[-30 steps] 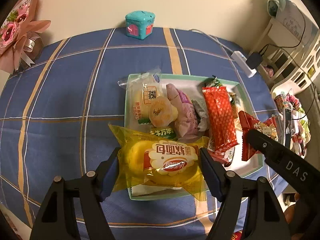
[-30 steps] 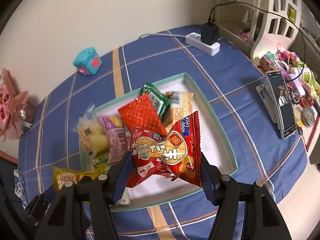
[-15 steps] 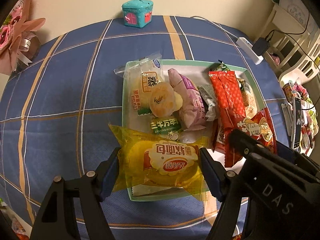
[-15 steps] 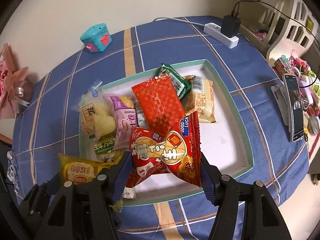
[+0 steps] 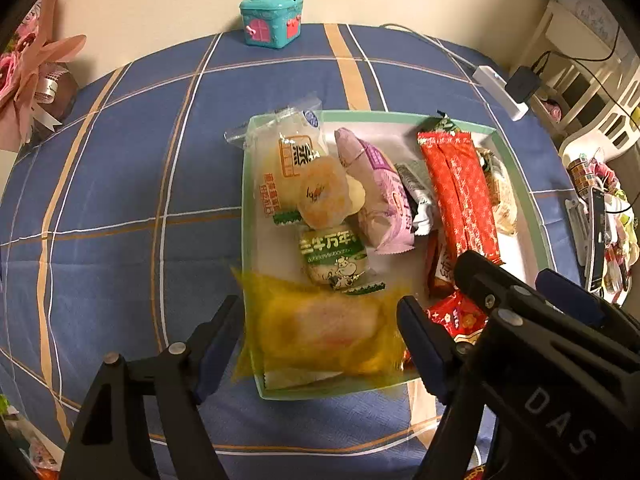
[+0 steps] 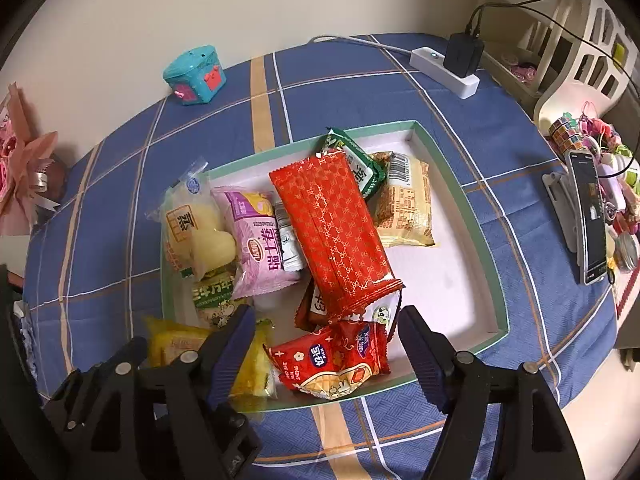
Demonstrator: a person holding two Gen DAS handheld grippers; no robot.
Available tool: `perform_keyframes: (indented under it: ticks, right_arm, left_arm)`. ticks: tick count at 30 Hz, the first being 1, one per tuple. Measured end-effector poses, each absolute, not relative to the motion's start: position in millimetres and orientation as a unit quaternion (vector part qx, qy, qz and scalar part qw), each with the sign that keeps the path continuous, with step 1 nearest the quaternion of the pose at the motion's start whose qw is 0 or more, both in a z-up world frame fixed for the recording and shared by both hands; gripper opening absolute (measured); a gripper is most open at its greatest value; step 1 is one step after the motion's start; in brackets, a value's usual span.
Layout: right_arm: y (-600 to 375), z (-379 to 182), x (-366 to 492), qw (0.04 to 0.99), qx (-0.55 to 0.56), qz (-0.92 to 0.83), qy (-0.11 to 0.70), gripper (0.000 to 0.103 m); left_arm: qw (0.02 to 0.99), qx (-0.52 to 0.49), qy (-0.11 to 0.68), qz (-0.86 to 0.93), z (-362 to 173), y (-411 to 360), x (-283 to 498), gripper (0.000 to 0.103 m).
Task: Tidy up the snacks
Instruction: 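Carry both packets over the white tray and open both tools to drop them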
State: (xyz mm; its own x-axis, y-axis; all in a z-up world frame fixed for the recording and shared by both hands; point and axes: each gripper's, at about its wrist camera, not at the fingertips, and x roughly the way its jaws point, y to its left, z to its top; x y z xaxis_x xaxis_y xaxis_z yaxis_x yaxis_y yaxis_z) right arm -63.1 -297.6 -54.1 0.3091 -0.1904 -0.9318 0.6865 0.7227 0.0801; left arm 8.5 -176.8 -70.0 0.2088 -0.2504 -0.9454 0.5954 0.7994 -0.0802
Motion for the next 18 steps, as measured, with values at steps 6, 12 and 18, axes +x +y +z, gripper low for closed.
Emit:
perform_keyframes:
  ticks: [6,12,18]
  right_arm:
    - [-301,-52,-66,0.772,0.247,-0.29,0.508,0.079]
    - [-308,-50,-71,0.772,0.258,-0.298,0.498,0.078]
    - [-309,-48,-72,0.773,0.261,-0.301,0.494,0.078]
  left_arm:
    - [0.766,0.136,0.566,-0.271,-65,-169,18,0.082]
    - [0.769,0.108,0.575,-0.256,-64,-156,32,0.082]
    - [0.781,0.081,0.575,-0.229,-60,-137,46,0.082]
